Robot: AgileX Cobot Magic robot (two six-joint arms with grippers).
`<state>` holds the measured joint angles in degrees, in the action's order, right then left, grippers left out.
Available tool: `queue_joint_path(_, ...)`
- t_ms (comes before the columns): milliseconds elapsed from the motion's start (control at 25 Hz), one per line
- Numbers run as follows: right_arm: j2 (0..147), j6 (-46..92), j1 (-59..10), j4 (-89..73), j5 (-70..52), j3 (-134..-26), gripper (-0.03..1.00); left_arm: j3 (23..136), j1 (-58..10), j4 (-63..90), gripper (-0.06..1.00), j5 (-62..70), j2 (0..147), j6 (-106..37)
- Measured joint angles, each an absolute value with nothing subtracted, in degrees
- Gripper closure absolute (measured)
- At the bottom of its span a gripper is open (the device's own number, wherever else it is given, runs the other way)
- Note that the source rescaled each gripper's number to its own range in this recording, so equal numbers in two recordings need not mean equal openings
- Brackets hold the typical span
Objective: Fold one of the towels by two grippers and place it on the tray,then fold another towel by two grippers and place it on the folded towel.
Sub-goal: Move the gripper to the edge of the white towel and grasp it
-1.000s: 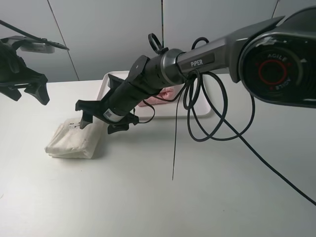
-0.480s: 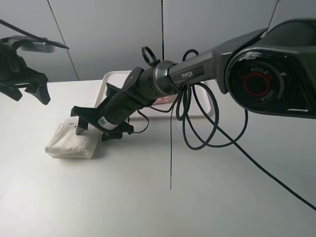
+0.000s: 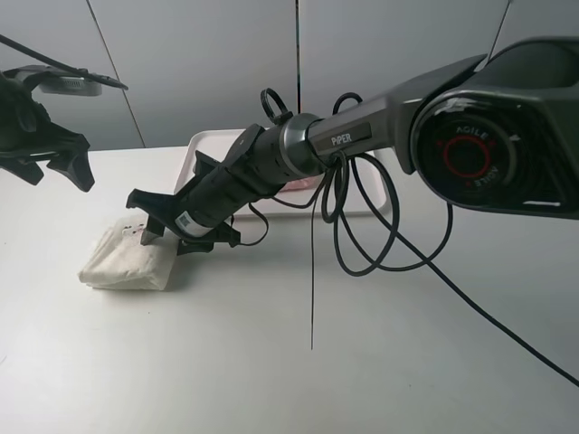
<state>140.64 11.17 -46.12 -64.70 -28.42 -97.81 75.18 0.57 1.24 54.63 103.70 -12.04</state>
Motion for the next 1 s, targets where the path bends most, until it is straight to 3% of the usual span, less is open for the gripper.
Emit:
queue_joint_path(240, 140.64, 12.85, -46.94, -66.27, -26.46, -97.81, 0.48, 75.18, 0.57, 1.24, -0.03, 54.63, 103.7, -12.04)
queue_joint_path(760, 141.58, 13.44, -47.73, -67.15, -24.29, -97.81, 0.49, 75.18, 0.57, 1.24, -0.03, 54.85, 103.7, -12.04)
queue_joint_path(1000, 141.87, 13.73, -47.87, -68.38, -24.17, -97.81, 0.37, 75.18, 0.57, 1.24, -0.03, 54.85, 103.7, -12.04)
